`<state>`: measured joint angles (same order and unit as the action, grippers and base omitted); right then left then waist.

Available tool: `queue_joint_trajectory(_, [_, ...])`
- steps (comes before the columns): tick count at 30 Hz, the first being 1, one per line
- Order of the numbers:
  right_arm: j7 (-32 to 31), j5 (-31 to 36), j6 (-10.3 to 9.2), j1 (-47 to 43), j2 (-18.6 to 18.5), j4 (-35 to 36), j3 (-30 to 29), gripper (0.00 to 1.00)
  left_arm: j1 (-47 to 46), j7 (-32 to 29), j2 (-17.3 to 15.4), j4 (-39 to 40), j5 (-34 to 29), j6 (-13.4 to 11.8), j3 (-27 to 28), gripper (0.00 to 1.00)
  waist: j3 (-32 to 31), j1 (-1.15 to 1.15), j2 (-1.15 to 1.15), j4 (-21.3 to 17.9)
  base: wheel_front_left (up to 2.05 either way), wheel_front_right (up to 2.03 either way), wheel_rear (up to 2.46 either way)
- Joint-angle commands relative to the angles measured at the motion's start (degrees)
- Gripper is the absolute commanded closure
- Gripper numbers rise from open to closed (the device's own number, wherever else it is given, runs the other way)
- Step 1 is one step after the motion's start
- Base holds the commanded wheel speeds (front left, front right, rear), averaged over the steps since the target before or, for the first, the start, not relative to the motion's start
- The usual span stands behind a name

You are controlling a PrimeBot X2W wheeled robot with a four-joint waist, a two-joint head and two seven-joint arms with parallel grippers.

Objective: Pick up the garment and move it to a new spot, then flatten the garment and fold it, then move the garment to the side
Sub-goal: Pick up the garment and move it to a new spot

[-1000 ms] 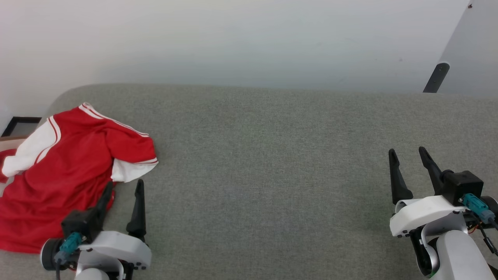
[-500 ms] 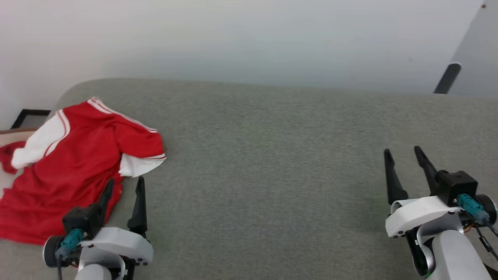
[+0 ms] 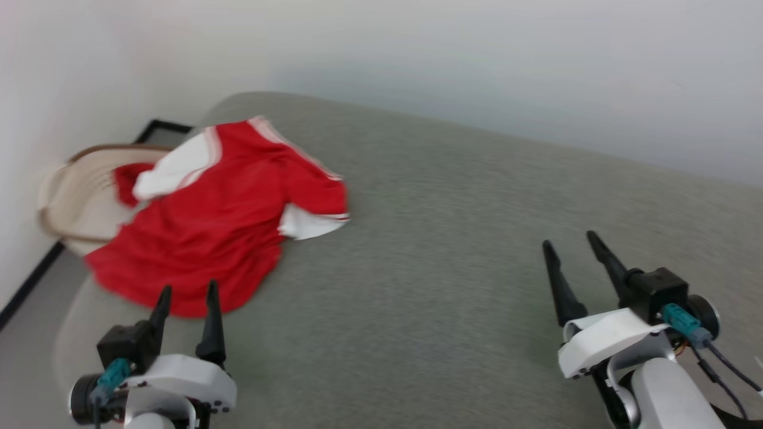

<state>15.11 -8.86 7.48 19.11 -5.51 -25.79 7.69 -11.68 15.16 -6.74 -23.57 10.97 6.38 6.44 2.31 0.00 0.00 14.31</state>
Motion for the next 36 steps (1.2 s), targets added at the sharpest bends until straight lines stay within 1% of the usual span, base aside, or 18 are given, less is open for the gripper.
queue_joint_trajectory(1, [0.1, -0.6, 0.02, -0.2, -0.2, 0.0, 1.0, 0.0, 0.8, 0.0, 0.2, 0.0, -0.3, -0.3, 0.4, 0.0, -0.4, 0.0, 0.0, 8.4, 0.0, 0.0, 0.0])
queue_joint_trajectory(5, [0.0, -1.9, 0.02, -0.5, 0.2, -0.1, 3.3, 0.0, 2.3, 0.0, 0.5, 0.2, -0.5, -0.7, 1.4, 0.0, -1.3, 0.0, 0.0, 13.8, 0.0, 0.0, 0.0])
queue_joint_trajectory(6, [0.1, -2.1, 0.02, -0.4, 0.4, -0.2, 4.4, 0.0, 2.9, 0.0, 0.4, 0.5, -0.4, -0.9, 2.0, 0.0, -1.2, 0.0, 0.0, 14.6, 0.0, 0.0, 0.0])
queue_joint_trajectory(8, [0.1, -2.7, 0.02, 1.2, 0.9, -0.5, 7.0, 0.0, 4.2, 0.0, 0.6, 1.9, 0.0, -1.4, 3.5, 0.0, -0.4, 0.0, 0.0, 15.3, 0.0, 0.0, 0.0])
queue_joint_trajectory(16, [0.1, -6.1, 0.01, 7.3, 1.5, -3.7, 18.2, 0.0, 9.9, 0.0, 2.7, 9.1, 1.9, -3.4, 8.9, 0.0, 2.6, 0.0, 0.0, 17.1, -0.01, -0.01, -0.01])
queue_joint_trajectory(19, [0.0, -7.8, 0.01, 8.5, 1.5, -4.6, 20.5, 0.0, 11.4, 0.0, 3.4, 10.9, 2.2, -3.8, 9.4, 0.0, 3.0, 0.0, 0.0, 17.1, -0.2, -0.2, -0.2])
queue_joint_trajectory(24, [0.1, -9.5, 0.01, 8.7, 1.0, -4.0, 21.6, 0.0, 11.7, 0.0, 3.7, 11.9, 1.7, -3.7, 8.6, 0.0, 3.2, 0.0, 0.0, 16.9, -0.07, -0.07, -0.07])
queue_joint_trajectory(27, [0.1, -9.9, 0.01, 7.3, 0.5, -3.3, 19.8, 0.0, 9.5, 0.0, 3.4, 10.6, 0.5, -2.6, 7.2, 0.0, 3.2, 0.0, 0.0, 16.5, 0.0, 0.0, 0.0])
queue_joint_trajectory(31, [0.1, -8.5, 0.01, 4.3, 0.0, -1.2, 16.0, 0.0, 3.5, -0.1, 1.2, 6.1, -0.7, -0.7, 3.8, 0.0, 3.0, 0.0, 0.0, 15.5, 0.0, 0.0, 0.0])
queue_joint_trajectory(32, [0.0, -7.8, 0.01, 3.6, 0.0, -0.6, 15.6, 0.0, 1.6, -0.1, 0.1, 4.6, -1.1, -0.4, 3.0, 0.0, 3.3, 0.0, 0.0, 14.6, 0.0, 0.0, 0.0])
queue_joint_trajectory(34, [0.1, -6.7, 0.03, 3.4, 0.2, 0.9, 15.5, 0.0, -2.8, -0.1, -1.5, 2.1, 0.0, 0.2, 2.4, 0.0, 5.0, 0.0, 0.0, 11.1, 0.0, 0.0, 0.0])
queue_joint_trajectory(36, [0.0, -5.7, 0.01, 3.9, 0.0, 1.9, 15.5, 0.0, -7.5, -0.1, -3.9, -0.5, -0.4, 0.5, 1.6, 0.0, 7.2, 0.0, 0.0, 7.5, 0.0, 0.0, 0.0])
